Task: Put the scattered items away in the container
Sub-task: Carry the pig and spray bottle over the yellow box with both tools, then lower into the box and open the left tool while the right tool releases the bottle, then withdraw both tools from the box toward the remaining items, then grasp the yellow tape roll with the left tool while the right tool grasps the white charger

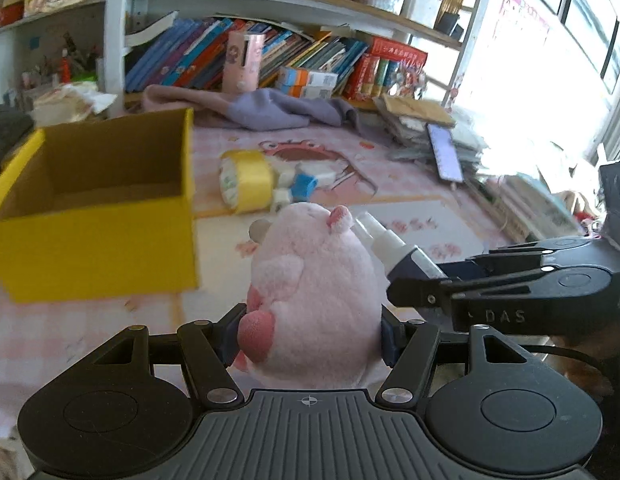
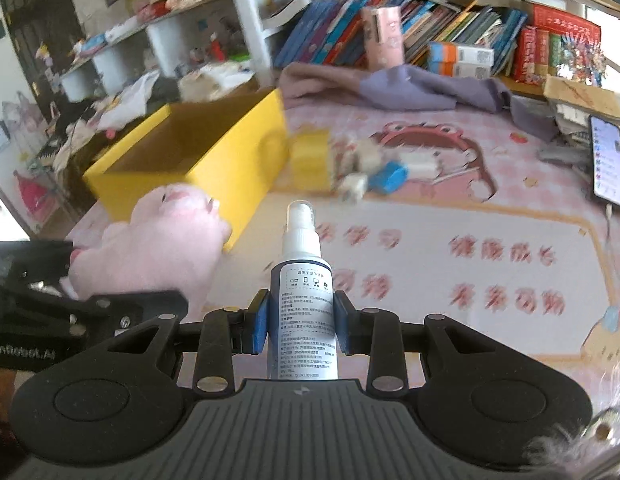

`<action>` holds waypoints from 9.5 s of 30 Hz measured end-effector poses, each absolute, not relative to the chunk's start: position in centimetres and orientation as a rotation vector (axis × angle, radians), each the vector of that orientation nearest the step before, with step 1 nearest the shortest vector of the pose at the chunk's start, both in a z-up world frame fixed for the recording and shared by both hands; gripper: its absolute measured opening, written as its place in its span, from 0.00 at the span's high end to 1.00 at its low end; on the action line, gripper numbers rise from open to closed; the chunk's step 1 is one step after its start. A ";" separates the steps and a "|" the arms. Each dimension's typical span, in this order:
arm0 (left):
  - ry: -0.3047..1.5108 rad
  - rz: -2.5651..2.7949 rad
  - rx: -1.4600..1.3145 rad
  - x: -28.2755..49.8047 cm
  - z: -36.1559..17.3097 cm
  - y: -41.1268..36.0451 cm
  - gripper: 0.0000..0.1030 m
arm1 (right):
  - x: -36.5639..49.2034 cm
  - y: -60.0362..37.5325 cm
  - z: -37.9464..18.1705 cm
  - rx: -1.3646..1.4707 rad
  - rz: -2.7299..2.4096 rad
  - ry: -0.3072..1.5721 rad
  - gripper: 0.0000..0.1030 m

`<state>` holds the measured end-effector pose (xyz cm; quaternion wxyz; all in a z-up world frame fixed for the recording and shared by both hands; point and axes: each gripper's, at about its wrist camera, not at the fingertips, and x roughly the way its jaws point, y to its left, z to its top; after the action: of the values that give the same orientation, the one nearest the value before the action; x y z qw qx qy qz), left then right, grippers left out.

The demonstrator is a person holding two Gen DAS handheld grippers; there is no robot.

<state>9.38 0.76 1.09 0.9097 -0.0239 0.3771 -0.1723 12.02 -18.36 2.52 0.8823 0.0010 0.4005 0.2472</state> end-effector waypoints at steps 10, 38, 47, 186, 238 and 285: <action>0.796 -0.223 -0.123 2.8 0.8 8.0 0.38 | 6.0 -10.7 2.2 -0.071 0.607 0.867 0.70; 0.798 -0.187 -0.173 0.6 0.7 11.8 0.38 | 2.6 -5.3 3.0 -0.140 0.692 0.861 0.70; 0.813 -0.171 -0.172 2.7 0.2 12.3 0.38 | 5.0 -4.5 2.6 -0.148 0.712 0.873 0.70; 0.721 -0.348 0.196 4.8 1.0 -0.2 0.06 | 2.5 -16.0 1.8 -0.170 0.214 0.685 0.20; 0.724 -0.249 0.133 22.9 0.7 -8.1 0.07 | 22.6 -23.6 1.3 -0.174 0.278 0.740 0.21; 0.941 0.163 0.070 37.0 -5.2 -8.8 0.59 | 42.1 -20.6 -8.1 -0.163 0.434 0.789 0.39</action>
<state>37.00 -8.76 -5.25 0.8874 0.0337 0.4529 0.0786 42.06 -20.56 -8.06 0.8972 -0.0786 0.3807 0.2097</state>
